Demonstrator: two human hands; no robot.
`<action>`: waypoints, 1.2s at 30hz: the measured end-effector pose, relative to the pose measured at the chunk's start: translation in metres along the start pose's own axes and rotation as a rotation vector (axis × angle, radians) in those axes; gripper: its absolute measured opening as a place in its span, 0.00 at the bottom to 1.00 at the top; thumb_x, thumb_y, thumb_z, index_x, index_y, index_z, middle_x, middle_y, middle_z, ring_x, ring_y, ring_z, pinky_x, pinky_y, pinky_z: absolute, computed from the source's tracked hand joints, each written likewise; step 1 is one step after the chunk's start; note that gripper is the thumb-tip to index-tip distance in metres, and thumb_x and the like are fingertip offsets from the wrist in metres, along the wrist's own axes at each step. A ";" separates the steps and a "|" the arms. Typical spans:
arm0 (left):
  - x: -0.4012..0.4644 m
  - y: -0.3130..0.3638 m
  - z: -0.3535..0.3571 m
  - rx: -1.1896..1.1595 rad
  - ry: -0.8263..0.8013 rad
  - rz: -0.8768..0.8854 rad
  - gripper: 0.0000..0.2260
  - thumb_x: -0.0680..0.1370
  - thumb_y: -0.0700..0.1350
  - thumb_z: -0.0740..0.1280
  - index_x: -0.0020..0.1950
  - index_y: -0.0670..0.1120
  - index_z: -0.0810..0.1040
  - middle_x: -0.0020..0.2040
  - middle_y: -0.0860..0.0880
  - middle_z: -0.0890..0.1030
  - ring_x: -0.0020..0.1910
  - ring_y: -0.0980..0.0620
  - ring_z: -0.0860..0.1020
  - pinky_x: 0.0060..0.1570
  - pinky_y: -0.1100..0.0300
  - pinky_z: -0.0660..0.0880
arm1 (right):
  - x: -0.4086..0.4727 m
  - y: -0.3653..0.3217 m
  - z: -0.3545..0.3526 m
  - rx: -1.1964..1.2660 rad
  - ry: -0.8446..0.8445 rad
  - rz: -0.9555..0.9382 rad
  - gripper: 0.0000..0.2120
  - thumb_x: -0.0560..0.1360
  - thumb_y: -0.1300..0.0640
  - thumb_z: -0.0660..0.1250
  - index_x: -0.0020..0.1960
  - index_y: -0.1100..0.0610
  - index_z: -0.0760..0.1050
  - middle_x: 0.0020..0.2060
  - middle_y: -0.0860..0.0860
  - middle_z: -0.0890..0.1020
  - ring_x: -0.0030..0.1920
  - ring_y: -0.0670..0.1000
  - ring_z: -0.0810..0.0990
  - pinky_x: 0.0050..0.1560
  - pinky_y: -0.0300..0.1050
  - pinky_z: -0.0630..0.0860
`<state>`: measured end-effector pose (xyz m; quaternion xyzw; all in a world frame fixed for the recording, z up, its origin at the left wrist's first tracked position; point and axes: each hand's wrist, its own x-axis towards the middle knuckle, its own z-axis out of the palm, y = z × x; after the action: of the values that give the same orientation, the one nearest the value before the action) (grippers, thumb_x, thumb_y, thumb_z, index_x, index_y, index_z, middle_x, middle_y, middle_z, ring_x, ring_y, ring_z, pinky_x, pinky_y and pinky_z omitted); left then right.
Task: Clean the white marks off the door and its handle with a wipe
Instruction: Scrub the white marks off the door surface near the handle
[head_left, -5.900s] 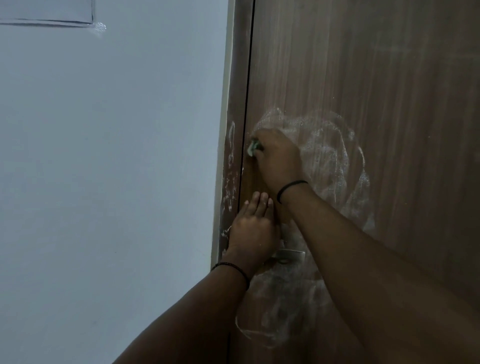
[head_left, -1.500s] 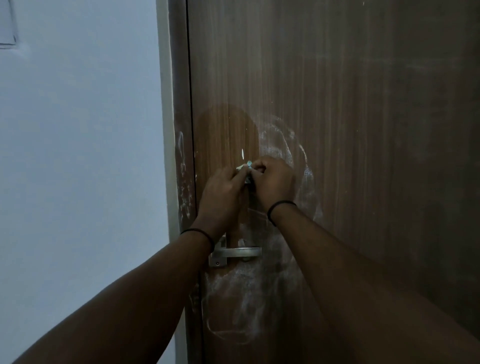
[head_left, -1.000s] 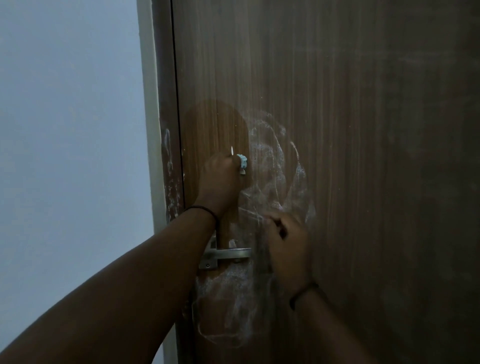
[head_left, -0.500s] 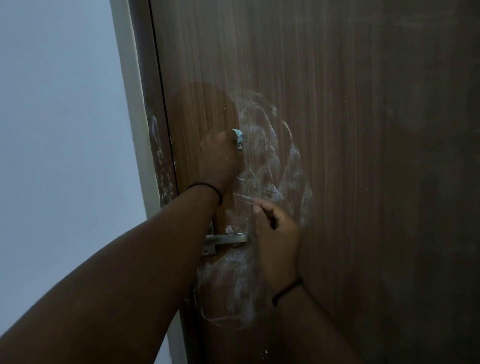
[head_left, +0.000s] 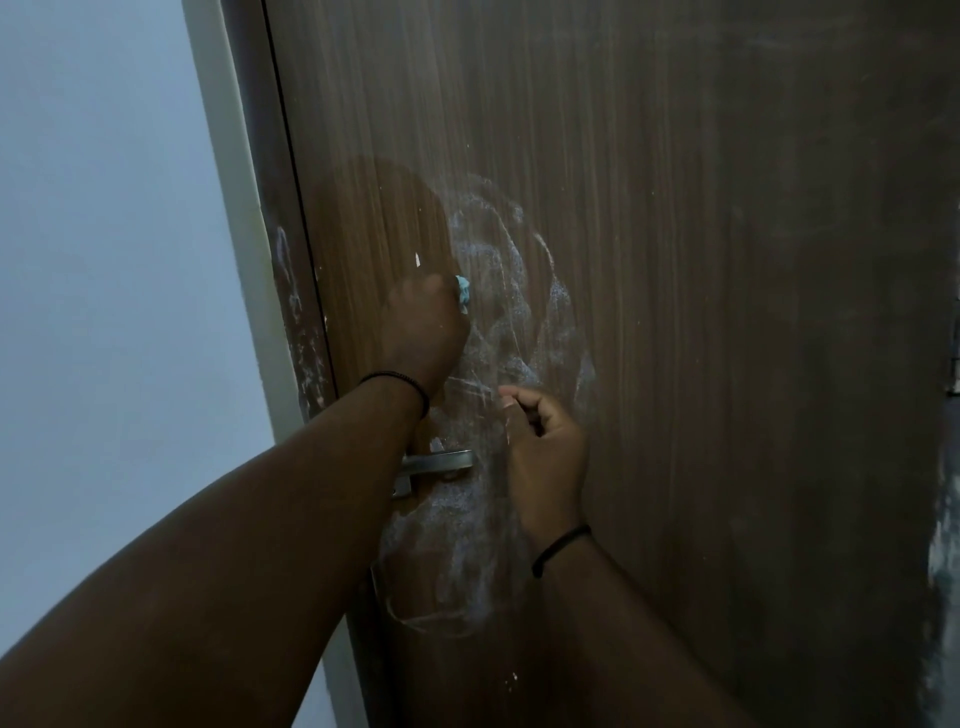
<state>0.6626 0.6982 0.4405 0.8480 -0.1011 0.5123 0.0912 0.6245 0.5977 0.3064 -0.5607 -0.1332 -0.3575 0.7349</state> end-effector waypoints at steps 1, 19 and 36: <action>0.000 0.000 0.000 0.007 -0.001 0.001 0.08 0.78 0.38 0.64 0.47 0.38 0.83 0.46 0.41 0.83 0.43 0.45 0.81 0.45 0.52 0.78 | 0.001 -0.002 -0.001 0.023 -0.004 0.019 0.06 0.79 0.59 0.67 0.50 0.51 0.82 0.44 0.44 0.85 0.42 0.38 0.81 0.42 0.31 0.76; -0.028 0.004 0.018 0.051 -0.119 0.006 0.07 0.76 0.39 0.65 0.48 0.40 0.83 0.45 0.41 0.82 0.43 0.42 0.81 0.43 0.49 0.79 | 0.005 -0.002 -0.024 0.545 -0.178 0.453 0.34 0.76 0.30 0.51 0.63 0.55 0.77 0.53 0.53 0.85 0.52 0.53 0.85 0.43 0.47 0.82; -0.075 -0.014 0.022 0.142 -0.247 0.069 0.12 0.80 0.42 0.63 0.60 0.39 0.78 0.46 0.43 0.81 0.43 0.46 0.79 0.41 0.54 0.74 | 0.006 0.013 -0.031 -0.047 -0.129 0.340 0.08 0.81 0.62 0.62 0.50 0.57 0.80 0.39 0.52 0.82 0.36 0.48 0.79 0.35 0.42 0.78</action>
<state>0.6506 0.7115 0.3636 0.9049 -0.1041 0.4128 0.0000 0.6310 0.5683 0.2895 -0.6138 -0.0749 -0.1944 0.7615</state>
